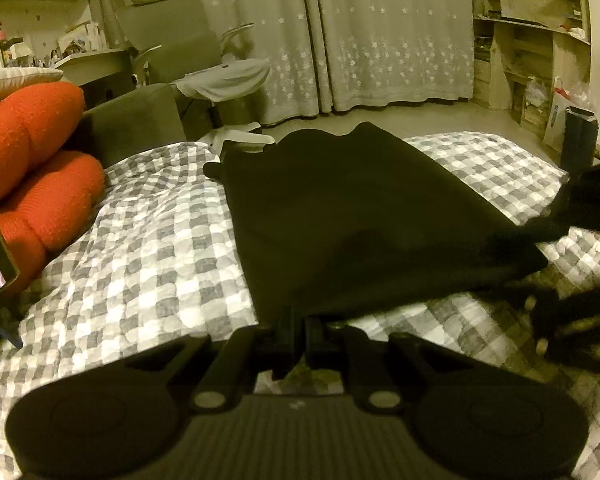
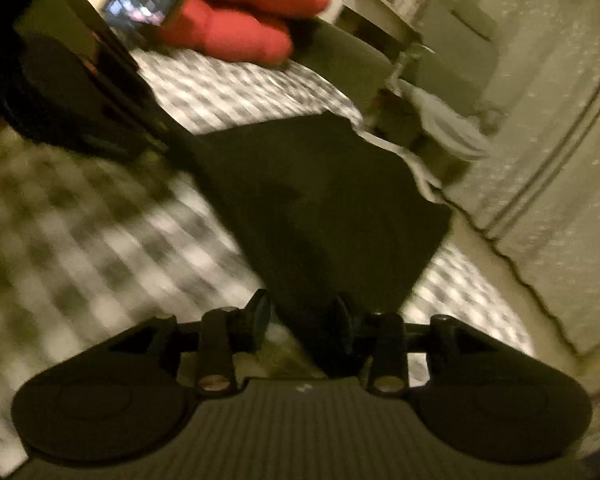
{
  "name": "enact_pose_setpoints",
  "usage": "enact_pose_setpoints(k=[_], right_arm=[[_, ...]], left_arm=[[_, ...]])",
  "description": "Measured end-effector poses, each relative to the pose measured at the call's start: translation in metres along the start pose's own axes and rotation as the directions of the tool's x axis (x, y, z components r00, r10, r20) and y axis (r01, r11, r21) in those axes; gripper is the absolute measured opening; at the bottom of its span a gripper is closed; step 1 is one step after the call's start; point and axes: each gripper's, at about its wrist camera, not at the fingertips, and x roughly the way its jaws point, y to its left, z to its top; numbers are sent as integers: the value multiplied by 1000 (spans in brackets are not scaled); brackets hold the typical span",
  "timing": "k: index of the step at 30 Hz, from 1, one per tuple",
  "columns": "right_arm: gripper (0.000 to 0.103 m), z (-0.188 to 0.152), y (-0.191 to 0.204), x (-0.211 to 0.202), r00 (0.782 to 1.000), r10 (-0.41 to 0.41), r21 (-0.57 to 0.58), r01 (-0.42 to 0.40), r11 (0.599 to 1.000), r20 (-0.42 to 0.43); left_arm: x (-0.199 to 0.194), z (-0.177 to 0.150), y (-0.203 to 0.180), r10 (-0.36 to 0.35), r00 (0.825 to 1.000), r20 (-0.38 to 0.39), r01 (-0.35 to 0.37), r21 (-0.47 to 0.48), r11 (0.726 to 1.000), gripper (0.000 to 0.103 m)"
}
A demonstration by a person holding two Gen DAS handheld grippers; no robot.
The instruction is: Fold clothes
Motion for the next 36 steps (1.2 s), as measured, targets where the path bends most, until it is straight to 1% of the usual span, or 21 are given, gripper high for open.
enact_pose_setpoints(k=[1,2,3,5,7,8,14,18,21,23,25,29,31,36], right_arm=[[32,-2,-4,0,1000,-9,5,9,1000,-6],[19,-4,-9,0,1000,-7,24,7,1000,-16],[10,-7,-12,0,999,-21,23,22,999,-28],[11,-13,-18,2,998,-49,21,50,999,-50],[10,-14,-19,1,998,-42,22,43,999,-46],[6,-13,-20,1,998,-40,23,41,999,-44],[3,-13,-21,-1,999,-40,27,41,999,-32],[3,-11,-21,-8,999,-55,18,55,998,0],[3,-9,-23,-19,996,-72,0,72,997,51],[3,-8,-26,-28,995,-65,5,65,998,74],[3,-10,-24,-32,995,-62,-12,63,998,74],[3,-20,-13,-38,999,-20,-83,24,996,48],[3,-25,-8,-44,999,-9,-98,13,995,41],[3,-37,0,-61,1000,8,-138,-4,990,28]], left_arm=[[0,0,0,-1,1000,0,1,0,1000,5],[0,0,0,-2,1000,0,2,1,1000,5],[0,0,-1,-2,1000,0,2,4,1000,5],[1,0,-1,0,1000,-2,0,12,1000,5],[1,-1,-2,3,1000,-6,-3,18,1000,5],[1,-1,-2,3,1000,-10,-3,18,1000,5],[2,-3,-2,4,1000,-24,-3,30,1000,6],[-5,0,-1,6,1000,-3,-6,3,1000,4],[-16,3,0,14,1000,20,-14,-4,1000,4],[-22,1,0,-1,1000,20,1,2,1000,4],[-27,-4,-2,-12,1000,16,11,14,1000,4],[-36,-12,-4,-28,1000,1,28,15,999,4],[-40,-16,-7,-37,999,-10,37,13,999,4],[-57,-28,-25,-22,999,-26,23,39,999,4]])
